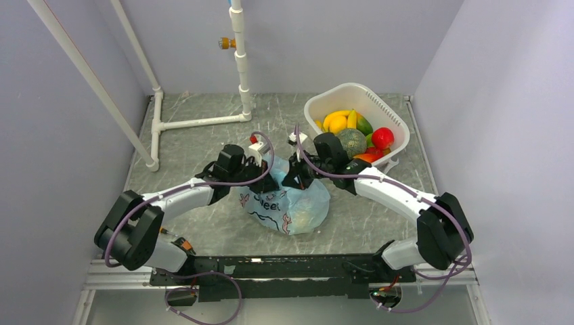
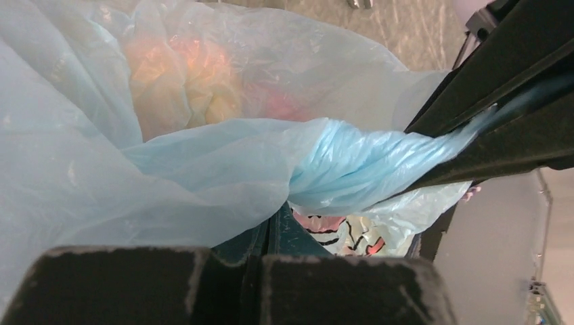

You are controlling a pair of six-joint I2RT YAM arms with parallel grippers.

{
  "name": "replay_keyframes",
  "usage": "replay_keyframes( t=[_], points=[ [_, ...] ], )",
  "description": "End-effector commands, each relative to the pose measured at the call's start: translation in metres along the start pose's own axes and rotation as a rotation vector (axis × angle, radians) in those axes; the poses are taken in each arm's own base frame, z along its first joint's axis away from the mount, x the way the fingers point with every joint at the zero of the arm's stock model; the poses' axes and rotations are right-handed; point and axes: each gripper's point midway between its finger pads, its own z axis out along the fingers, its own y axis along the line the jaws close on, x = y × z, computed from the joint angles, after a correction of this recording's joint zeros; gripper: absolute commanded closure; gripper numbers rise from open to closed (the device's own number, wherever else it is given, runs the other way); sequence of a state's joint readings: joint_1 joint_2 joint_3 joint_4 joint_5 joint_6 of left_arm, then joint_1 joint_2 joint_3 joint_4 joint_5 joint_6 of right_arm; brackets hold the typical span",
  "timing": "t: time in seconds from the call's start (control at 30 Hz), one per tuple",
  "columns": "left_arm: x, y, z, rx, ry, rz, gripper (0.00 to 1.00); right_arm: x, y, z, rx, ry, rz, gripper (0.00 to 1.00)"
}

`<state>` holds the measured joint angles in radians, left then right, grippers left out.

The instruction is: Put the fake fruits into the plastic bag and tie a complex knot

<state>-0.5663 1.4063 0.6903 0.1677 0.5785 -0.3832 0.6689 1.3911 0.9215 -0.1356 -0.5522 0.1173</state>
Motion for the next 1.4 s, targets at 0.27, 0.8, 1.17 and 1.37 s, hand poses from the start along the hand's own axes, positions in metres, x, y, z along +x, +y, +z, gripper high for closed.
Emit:
replay_keyframes(
  t=[0.27, 0.8, 1.17, 1.37],
  points=[
    [0.0, -0.007, -0.009, 0.011, -0.022, -0.063, 1.0, -0.122, -0.009, -0.095, -0.108, -0.249, 0.015, 0.27],
    [-0.003, 0.011, 0.005, -0.059, -0.018, -0.088, 1.0, 0.023, -0.014, -0.003, -0.268, 0.203, 0.132, 0.7],
    [-0.075, -0.056, -0.009, 0.249, -0.157, 0.029, 1.0, -0.023, 0.021, 0.043, -0.403, 0.038, 0.178, 0.37],
    [-0.049, -0.078, -0.041, 0.353, -0.089, 0.018, 1.0, -0.056, 0.029, 0.027, -0.393, -0.089, 0.121, 0.26]
  ],
)
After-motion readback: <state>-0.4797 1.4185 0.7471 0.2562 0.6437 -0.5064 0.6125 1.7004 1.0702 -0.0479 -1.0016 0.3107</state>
